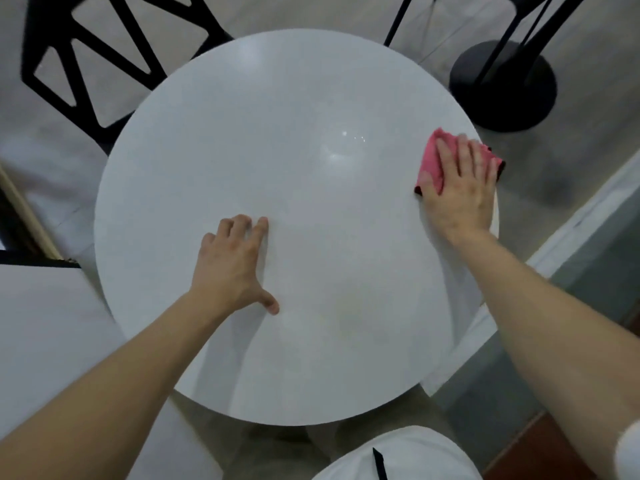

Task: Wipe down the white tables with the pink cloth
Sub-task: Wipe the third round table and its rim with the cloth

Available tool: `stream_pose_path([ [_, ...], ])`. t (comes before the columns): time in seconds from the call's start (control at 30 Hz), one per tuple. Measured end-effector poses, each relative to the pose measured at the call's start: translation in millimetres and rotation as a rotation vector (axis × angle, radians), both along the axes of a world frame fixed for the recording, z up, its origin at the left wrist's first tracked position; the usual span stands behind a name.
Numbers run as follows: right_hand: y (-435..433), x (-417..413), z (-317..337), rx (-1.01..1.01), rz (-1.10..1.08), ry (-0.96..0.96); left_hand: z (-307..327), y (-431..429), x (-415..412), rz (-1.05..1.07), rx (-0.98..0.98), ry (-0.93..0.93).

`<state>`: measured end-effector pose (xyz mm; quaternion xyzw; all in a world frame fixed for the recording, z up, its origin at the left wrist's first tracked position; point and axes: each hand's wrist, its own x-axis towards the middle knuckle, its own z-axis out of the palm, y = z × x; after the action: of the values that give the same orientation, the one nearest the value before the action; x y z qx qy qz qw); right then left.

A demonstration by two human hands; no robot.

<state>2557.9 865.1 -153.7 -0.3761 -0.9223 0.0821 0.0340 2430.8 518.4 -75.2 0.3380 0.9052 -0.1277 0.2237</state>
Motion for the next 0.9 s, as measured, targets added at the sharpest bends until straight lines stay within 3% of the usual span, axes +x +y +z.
stream_pose_path([
  [0.07, -68.4, -40.6, 1.1, 0.002, -0.210, -0.006, 4.0, -3.8, -5.2, -0.021, 0.023, -0.031],
  [0.1, -109.6, -65.7, 0.8, -0.014, -0.127, -0.009, 8.8, -6.2, -13.6, -0.019, 0.046, -0.070],
  [0.23, -219.7, -112.7, -1.4, -0.099, 0.770, -0.061, 30.6, -18.0, -72.2, -0.043, 0.086, -0.209],
  [0.3, -198.4, -95.8, -1.5, -0.087, 0.805, -0.010, 37.0, -23.2, -99.7, -0.035, 0.094, -0.150],
  [0.37, -156.2, -54.7, -5.6, -0.068, 0.518, 0.039, 34.4, -21.4, -123.6, -0.019, 0.129, -0.105],
  [0.47, -96.5, 18.7, -6.7, 0.022, -0.147, 0.042, 20.2, -6.6, -148.9, -0.078, 0.098, -0.113],
  [0.53, -107.0, -1.9, -5.5, 0.024, -0.659, 0.050, 12.0, 5.1, -159.7, -0.126, 0.071, -0.107],
  [0.57, -129.9, -33.9, -4.6, 0.026, -0.798, 0.066, 9.3, 9.2, -161.5, -0.147, 0.059, -0.106],
  [0.6, -156.9, -71.9, -4.1, 0.029, -0.774, 0.075, 7.4, 12.2, -163.3, -0.161, 0.050, -0.103],
  [0.63, -185.3, -111.5, -3.8, 0.023, -0.592, 0.091, 6.7, 14.7, -164.8, -0.175, 0.041, -0.098],
  [0.7, -239.0, -170.1, -2.1, -0.050, -0.055, 0.090, 5.2, 12.4, -165.0, -0.203, 0.037, -0.082],
  [0.77, -239.2, -171.5, -1.3, -0.100, 0.299, 0.079, 2.1, 8.1, -165.5, -0.218, 0.056, -0.052],
  [0.83, -198.2, -129.2, -2.8, -0.084, 0.405, 0.066, 1.0, 7.4, -166.9, -0.238, 0.057, -0.034],
  [0.9, -144.8, -65.5, -4.2, -0.039, 0.237, 0.017, -1.0, 7.3, -169.1, -0.249, 0.056, -0.027],
])
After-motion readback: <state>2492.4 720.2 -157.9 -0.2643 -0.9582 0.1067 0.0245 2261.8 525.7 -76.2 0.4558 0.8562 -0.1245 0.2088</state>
